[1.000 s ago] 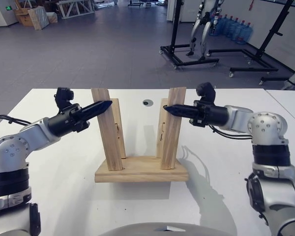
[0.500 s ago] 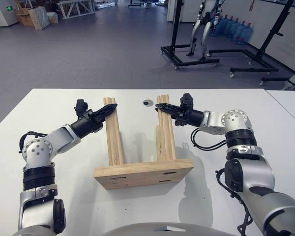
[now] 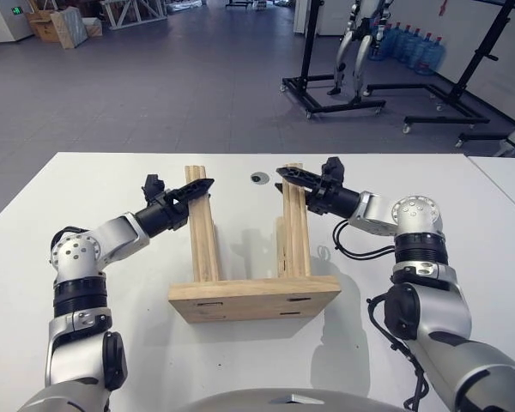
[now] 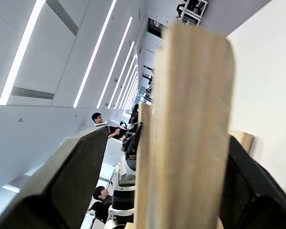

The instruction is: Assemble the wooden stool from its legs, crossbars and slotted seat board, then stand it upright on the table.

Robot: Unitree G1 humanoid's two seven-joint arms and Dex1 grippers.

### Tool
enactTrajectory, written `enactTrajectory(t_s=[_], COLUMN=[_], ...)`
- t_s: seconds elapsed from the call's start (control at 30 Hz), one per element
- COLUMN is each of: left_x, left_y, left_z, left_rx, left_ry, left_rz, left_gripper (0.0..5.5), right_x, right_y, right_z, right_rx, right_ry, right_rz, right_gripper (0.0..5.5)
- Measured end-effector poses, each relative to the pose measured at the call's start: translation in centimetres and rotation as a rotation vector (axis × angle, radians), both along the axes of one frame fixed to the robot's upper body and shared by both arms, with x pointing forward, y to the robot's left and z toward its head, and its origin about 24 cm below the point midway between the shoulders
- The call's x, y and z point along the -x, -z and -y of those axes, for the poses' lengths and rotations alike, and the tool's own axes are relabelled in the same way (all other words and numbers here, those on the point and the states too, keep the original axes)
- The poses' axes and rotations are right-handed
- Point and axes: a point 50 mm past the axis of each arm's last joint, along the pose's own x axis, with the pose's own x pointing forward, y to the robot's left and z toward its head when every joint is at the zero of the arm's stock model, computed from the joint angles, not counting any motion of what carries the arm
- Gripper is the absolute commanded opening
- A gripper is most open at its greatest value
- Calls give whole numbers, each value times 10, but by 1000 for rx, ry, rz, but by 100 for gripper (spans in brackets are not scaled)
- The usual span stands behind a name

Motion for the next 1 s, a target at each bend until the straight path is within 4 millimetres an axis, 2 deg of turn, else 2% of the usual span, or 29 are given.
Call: enactTrajectory(t_s=[0.03, 0.2, 0.27, 0.37, 0.43, 0.47, 0.53, 0.57, 0.6, 0.63, 0.67, 0.7, 0.77, 0.8, 0.83, 0.87, 0.93, 1.0], left_x=[-3, -15, -24, -32, -33, -32, -11, 7, 26, 54, 80, 98, 134, 145, 155, 158, 156, 147], left_y=[-5, -30, -29, -20, -18, -20, -20, -14, -4, 11, 26, 36, 48, 49, 48, 44, 40, 44], left_z=[-4, -16, -27, -56, -82, -94, -124, -134, -142, -151, -156, -158, -155, -149, -138, -125, -102, -71], left_rx=[20, 71, 57, -20, -142, -265, -677, -867, -978, -1060, -1075, -1070, -1045, -1030, -1009, -994, -999, -1043], left_ry=[-17, -92, -198, -381, -490, -521, -495, -419, -347, -245, -169, -117, 2, 68, 151, 222, 326, 437], left_rz=[11, 71, 50, 18, 63, 131, 329, 424, 471, 477, 449, 417, 372, 376, 401, 442, 544, 691], left_gripper=[319, 319, 319, 319, 319, 319, 319, 319, 319, 319, 319, 319, 319, 319, 319, 319, 319, 319], right_x=[-1, -11, -21, -34, -41, -41, -37, -29, -16, 7, 33, 55, 108, 132, 158, 174, 187, 184], right_y=[-2, -9, -12, -15, -9, -8, -15, -19, -15, -2, 17, 32, 64, 75, 86, 90, 92, 89], right_z=[3, 14, 22, 45, 64, 76, 108, 124, 142, 165, 184, 196, 210, 209, 202, 189, 162, 123], right_rx=[1, -23, -31, -19, 48, 113, 333, 489, 626, 796, 914, 967, 1008, 993, 951, 894, 818, 735], right_ry=[13, 96, 172, 333, 456, 511, 571, 558, 537, 481, 404, 340, 160, 60, -68, -183, -343, -444], right_rz=[0, 0, 4, 9, 10, 39, 190, 311, 398, 464, 468, 438, 347, 311, 283, 294, 336, 451], right_gripper=[409, 409, 409, 409, 409, 409, 409, 409, 409, 409, 409, 409, 409, 409, 409, 409, 409, 409])
